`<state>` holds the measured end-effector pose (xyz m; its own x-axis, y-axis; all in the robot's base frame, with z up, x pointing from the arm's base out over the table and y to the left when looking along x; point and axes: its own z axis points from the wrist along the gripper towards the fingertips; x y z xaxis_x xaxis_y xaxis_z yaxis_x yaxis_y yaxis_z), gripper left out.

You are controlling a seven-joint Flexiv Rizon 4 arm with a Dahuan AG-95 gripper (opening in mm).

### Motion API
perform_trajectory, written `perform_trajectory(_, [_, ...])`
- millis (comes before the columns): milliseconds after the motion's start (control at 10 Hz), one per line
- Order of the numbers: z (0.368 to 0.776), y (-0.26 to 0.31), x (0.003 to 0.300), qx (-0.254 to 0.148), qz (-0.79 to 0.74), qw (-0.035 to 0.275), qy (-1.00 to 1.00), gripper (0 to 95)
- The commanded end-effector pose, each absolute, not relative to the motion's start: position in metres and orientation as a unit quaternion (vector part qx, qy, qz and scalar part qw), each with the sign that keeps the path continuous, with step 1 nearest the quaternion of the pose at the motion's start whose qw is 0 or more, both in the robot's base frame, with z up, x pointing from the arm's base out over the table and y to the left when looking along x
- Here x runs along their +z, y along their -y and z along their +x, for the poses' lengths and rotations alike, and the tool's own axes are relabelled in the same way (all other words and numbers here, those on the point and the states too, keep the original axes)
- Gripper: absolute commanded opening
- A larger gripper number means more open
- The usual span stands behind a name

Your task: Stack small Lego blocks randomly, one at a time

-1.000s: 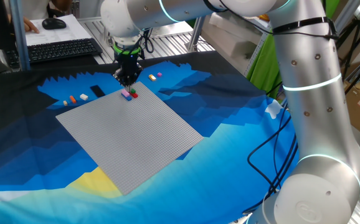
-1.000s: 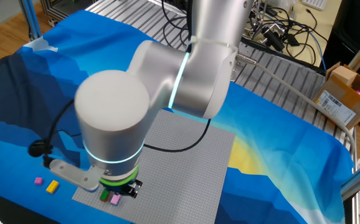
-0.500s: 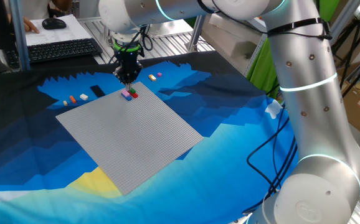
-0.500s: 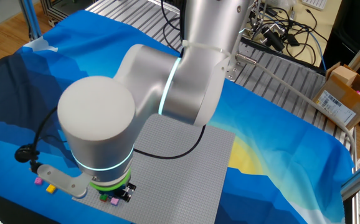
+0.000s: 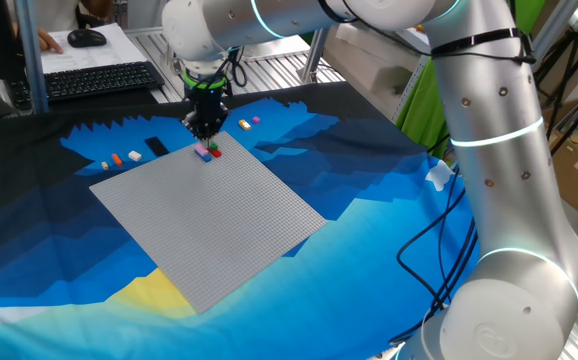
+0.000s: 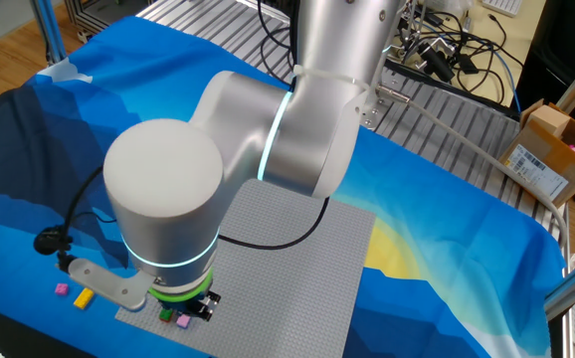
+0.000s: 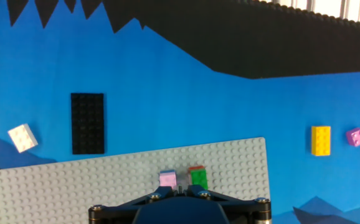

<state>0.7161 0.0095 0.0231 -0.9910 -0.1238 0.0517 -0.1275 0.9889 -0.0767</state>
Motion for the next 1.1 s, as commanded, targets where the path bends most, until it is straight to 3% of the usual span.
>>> perform_trajectory(100, [0.717, -0.01, 0.02, 0.04, 0.063, 0.025, 0.997, 0.0])
perform_trajectory(1100, [0.714, -0.004, 0.051, 0.043, 0.033, 0.039, 0.998, 0.0])
